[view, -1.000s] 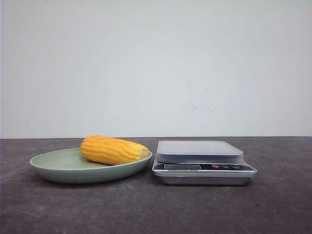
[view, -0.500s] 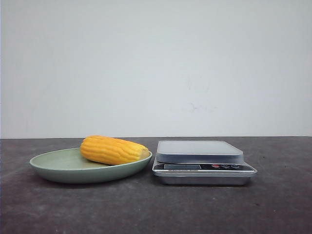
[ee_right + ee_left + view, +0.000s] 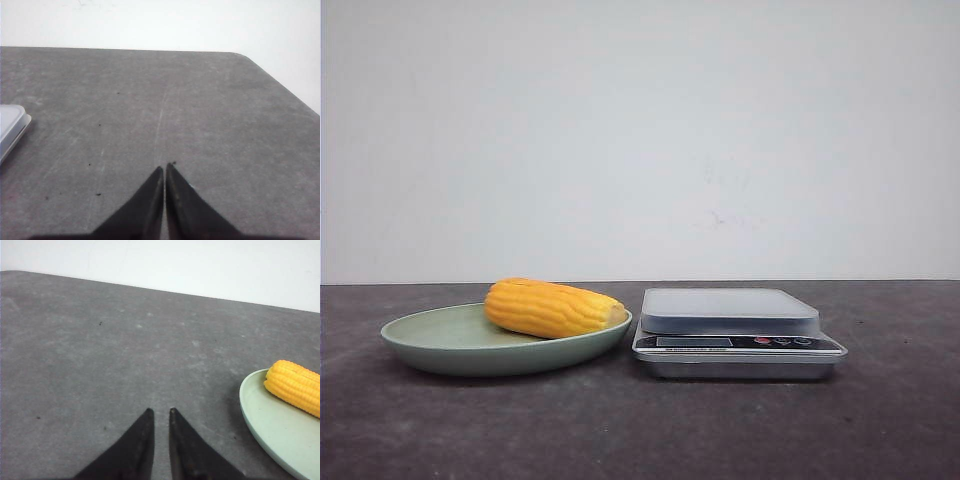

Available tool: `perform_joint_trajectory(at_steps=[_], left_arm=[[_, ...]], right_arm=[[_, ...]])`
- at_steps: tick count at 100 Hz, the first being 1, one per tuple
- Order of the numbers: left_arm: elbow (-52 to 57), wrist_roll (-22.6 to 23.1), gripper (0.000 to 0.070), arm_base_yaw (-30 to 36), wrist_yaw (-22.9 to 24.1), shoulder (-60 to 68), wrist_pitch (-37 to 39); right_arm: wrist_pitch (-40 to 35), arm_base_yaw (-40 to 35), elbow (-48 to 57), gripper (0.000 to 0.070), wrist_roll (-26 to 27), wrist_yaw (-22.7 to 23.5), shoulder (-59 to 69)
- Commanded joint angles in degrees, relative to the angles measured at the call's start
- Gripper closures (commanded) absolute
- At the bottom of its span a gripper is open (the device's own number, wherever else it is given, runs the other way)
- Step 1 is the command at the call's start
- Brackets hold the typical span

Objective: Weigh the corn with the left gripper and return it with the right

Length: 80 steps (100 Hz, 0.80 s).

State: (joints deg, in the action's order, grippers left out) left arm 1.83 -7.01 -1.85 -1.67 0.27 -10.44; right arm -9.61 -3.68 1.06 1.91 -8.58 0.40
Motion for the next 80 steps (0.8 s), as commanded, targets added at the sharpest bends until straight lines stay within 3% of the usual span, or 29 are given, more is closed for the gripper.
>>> perform_joint_trajectory(at_steps=[1, 61, 80], left_arm=[[-1.03, 0.33, 0.0689, 0.04, 0.0, -0.09, -0.28], [-1.03, -0.13, 0.0689, 0.04, 0.07, -0.09, 1.77], [-1.03, 0.07, 0.0689, -0.02, 0.94, -0.02, 1.33]], right_arm=[[0.59, 0.07, -0.31, 0.0694, 0.66, 0.11, -0.17], [0.57, 0.07, -0.28, 0.0694, 0.76, -0.02, -0.17], [0.28, 0.07, -0.31, 0.0694, 1.42, 4.2, -0.17]])
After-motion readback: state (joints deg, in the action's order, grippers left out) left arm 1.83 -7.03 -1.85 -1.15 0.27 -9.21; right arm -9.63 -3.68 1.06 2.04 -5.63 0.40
